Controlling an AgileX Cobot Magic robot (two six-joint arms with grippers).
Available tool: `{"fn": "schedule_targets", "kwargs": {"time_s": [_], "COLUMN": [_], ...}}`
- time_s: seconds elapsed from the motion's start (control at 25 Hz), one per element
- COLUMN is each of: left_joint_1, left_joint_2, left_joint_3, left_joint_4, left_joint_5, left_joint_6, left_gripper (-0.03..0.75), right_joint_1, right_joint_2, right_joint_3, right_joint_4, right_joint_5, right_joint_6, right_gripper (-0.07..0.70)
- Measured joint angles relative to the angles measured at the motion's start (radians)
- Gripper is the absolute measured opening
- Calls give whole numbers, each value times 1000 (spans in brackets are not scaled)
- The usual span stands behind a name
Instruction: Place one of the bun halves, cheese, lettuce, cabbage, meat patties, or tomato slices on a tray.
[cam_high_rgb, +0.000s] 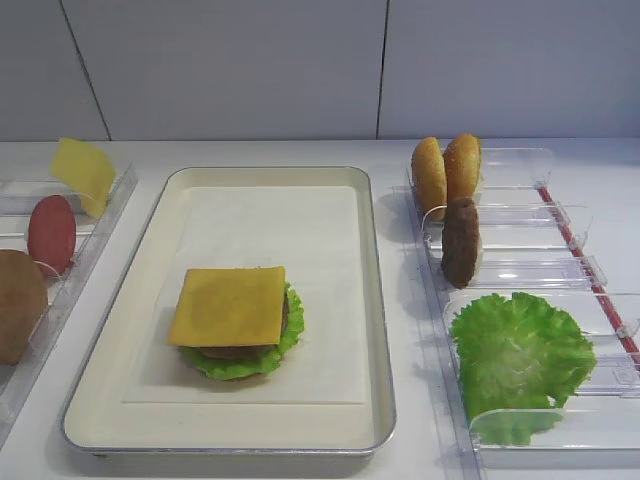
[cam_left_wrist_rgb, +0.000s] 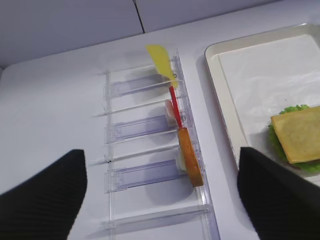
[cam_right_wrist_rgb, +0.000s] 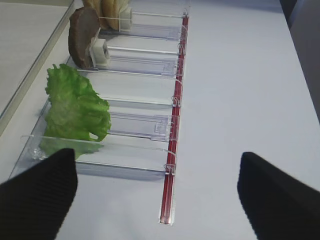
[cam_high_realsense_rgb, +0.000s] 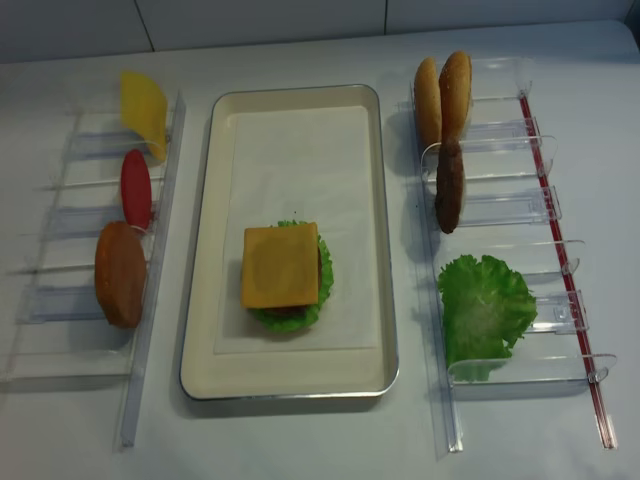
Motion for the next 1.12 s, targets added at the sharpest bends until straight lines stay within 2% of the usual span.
{"fn": "schedule_targets", "kwargs": {"time_s": [0.36, 0.56, 0.96, 1.12], "left_joint_1": [0, 1, 2, 7], "left_joint_2": [-282, -429, -677, -701], "left_joint_3": [193, 357, 656, 684], "left_joint_4": [6, 6, -12, -15], "left_joint_5": [12, 13, 15, 13], "left_joint_6": [-54, -96, -104, -105], "left_gripper": [559, 557, 557, 557], "right_joint_1": [0, 0, 0, 0], "right_joint_2": [0, 0, 0, 0], "right_joint_3": [0, 0, 0, 0], "right_joint_4": [0, 0, 0, 0], "right_joint_5": [0, 0, 0, 0], "right_joint_6": [0, 0, 0, 0], "right_gripper": [647, 647, 647, 647]}}
